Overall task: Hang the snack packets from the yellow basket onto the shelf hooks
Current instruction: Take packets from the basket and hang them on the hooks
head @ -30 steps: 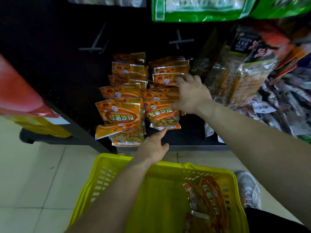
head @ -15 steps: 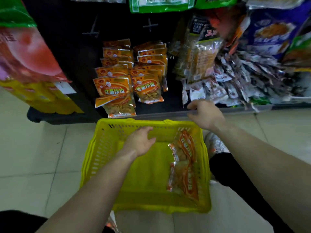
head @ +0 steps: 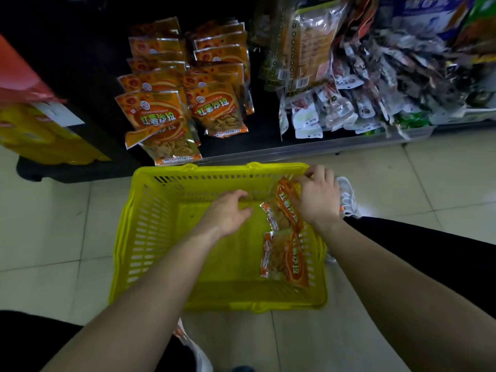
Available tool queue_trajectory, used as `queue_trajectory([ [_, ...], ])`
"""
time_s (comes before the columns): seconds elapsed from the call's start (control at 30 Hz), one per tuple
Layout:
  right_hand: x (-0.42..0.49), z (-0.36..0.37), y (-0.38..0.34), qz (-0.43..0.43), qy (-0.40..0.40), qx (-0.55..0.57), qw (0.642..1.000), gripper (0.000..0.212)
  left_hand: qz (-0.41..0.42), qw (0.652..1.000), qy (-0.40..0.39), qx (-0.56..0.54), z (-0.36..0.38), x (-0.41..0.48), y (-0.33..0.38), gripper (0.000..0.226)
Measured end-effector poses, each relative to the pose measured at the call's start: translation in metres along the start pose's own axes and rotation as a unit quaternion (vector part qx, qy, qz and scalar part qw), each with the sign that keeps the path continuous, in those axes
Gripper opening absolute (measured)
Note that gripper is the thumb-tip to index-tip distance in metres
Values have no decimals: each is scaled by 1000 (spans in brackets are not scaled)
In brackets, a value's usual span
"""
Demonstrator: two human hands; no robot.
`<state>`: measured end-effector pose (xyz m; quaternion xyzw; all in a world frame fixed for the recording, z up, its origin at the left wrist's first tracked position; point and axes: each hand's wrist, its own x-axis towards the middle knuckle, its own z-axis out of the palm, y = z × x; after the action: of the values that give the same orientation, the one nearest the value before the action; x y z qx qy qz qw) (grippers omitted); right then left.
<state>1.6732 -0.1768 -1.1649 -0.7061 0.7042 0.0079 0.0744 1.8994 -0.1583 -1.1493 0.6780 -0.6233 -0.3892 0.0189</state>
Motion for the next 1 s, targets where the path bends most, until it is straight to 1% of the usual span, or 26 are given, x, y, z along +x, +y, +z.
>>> queue_trajectory([
  [0.1,0,7,-4,12,26,-60,998,11,-1,1000,1,-15,2,4,-3,48],
  [0.2,1,13,-6,8,10,-80,997,15,-1,1000,1,-26,3,7,-6,47],
  [0.27,0,16,-8,-4,-12,-96,995,14,-4,999,1,-33,3,8,-8,46],
  [0.33,-1,18,-7,-12,-21,-88,996,11,-7,999,4,-40,1,8,-8,43],
  [0.4,0,14,-5,-17,-5,-37,999,10,-5,999,12,-49,-2,7,-7,42],
  [0.47,4,1,-4,-41,-7,26,999,10,13,998,27,-59,-5,6,-3,48],
  [0.53,9,-19,-5,-67,-54,88,992,8,42,996,55,-65,-9,4,3,65],
  [0.6,15,-41,-7,-94,-104,150,979,7,59,993,85,-64,-14,0,13,82],
  [0.67,18,-62,-11,-121,-125,213,961,3,55,991,104,-68,-21,-4,22,90],
  [0.7,18,-72,-15,-136,-131,245,951,2,58,989,111,-75,-23,-5,23,85],
  [0.73,18,-80,-20,-148,-136,275,940,3,68,986,114,-97,-26,-5,21,72],
  [0.8,15,-91,-30,-154,-132,333,921,5,76,975,104,-180,-32,-9,15,39],
  [0.83,13,-93,-34,-149,-121,358,914,5,69,968,95,-221,-36,-13,12,30],
  [0.87,13,-91,-37,-140,-108,379,908,4,56,965,96,-236,-39,-17,8,27],
  [0.93,10,-83,-40,-118,-82,396,907,10,37,969,122,-212,-44,-25,-4,27],
  [1.0,4,-68,-35,-100,-86,367,921,18,14,973,140,-185,-46,-32,-21,29],
])
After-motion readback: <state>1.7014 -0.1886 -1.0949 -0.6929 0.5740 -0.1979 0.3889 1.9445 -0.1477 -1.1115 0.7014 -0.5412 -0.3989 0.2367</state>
